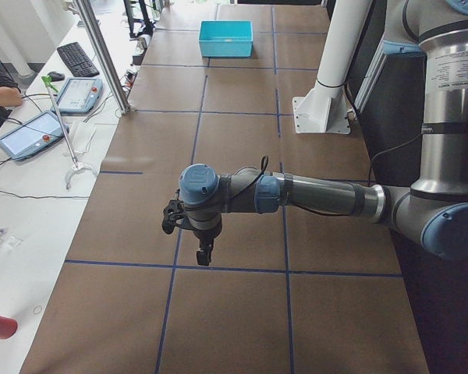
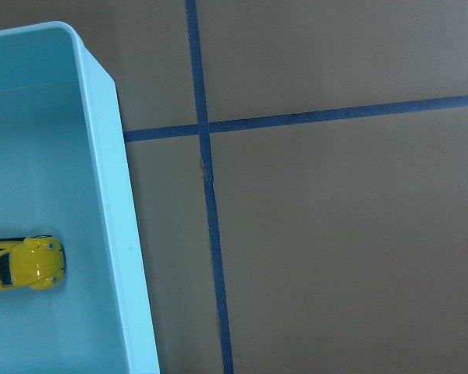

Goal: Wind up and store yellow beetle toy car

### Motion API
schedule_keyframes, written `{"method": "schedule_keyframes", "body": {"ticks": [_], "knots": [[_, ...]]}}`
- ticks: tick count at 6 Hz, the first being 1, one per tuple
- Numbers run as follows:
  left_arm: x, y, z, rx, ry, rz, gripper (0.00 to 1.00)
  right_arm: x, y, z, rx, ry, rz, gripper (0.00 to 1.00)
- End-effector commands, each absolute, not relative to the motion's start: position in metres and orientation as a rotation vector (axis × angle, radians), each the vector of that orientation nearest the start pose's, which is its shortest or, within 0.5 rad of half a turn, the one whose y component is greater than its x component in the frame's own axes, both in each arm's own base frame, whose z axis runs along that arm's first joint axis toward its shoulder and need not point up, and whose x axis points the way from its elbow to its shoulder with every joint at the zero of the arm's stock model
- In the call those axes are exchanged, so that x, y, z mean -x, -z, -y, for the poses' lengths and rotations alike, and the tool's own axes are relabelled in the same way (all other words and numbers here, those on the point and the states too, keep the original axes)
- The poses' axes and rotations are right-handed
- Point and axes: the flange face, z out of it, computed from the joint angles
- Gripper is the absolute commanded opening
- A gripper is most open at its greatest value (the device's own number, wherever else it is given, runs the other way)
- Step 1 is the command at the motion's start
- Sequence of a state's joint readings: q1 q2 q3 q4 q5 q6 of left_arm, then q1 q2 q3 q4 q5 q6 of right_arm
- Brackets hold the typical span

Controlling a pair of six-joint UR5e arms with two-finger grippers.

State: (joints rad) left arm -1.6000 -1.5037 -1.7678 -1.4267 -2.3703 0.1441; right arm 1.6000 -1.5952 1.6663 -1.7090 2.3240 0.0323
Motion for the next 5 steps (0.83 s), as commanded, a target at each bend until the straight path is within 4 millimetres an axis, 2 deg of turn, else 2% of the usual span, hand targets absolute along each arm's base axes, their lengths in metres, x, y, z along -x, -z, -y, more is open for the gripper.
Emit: {"method": "schedule_keyframes", "body": {"ticks": [1, 5], "knots": [[0.075, -0.607, 0.457, -0.054, -0.101, -0.798, 1.0, -0.081, -0.639, 0.47, -0.002, -0.042, 0.747, 1.0], [0.076, -0.619, 0.456, -0.029, -0.087, -0.79, 1.0, -0.082, -0.641, 0.467, 0.001, -0.046, 0.747, 1.0]]}}
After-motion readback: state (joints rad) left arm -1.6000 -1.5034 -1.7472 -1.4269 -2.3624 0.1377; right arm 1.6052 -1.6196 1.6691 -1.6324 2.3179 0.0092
